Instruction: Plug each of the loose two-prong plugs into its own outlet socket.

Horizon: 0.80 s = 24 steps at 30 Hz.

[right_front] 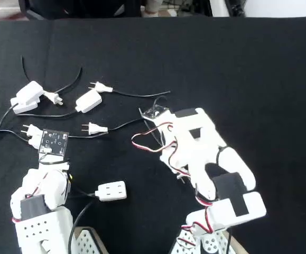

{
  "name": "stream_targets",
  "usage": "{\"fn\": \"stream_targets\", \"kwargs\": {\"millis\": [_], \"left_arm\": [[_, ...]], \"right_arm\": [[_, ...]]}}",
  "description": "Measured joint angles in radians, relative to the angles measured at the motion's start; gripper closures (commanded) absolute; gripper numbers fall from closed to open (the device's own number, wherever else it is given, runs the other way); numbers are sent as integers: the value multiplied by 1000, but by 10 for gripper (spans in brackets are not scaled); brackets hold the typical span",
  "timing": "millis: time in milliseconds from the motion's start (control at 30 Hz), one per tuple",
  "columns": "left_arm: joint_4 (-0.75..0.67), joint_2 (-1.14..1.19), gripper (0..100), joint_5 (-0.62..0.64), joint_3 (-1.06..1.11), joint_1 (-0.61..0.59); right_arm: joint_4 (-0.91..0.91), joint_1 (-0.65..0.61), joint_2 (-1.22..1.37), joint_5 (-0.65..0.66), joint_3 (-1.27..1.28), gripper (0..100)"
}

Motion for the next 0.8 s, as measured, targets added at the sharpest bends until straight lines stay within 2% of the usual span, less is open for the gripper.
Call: {"fn": "stream_targets", "kwargs": {"millis": [267, 433, 500, 800], "left_arm": [[0, 0, 859, 0, 0, 0], [0, 0, 859, 0, 0, 0], [0, 0, 859, 0, 0, 0], [0, 0, 859, 0, 0, 0]], "right_arm": [[-6, -60, 5, -48, 5, 812], [-9, -58, 5, -52, 5, 955], [-15, -57, 5, -52, 3, 982], [-11, -57, 8, -52, -11, 985]]}}
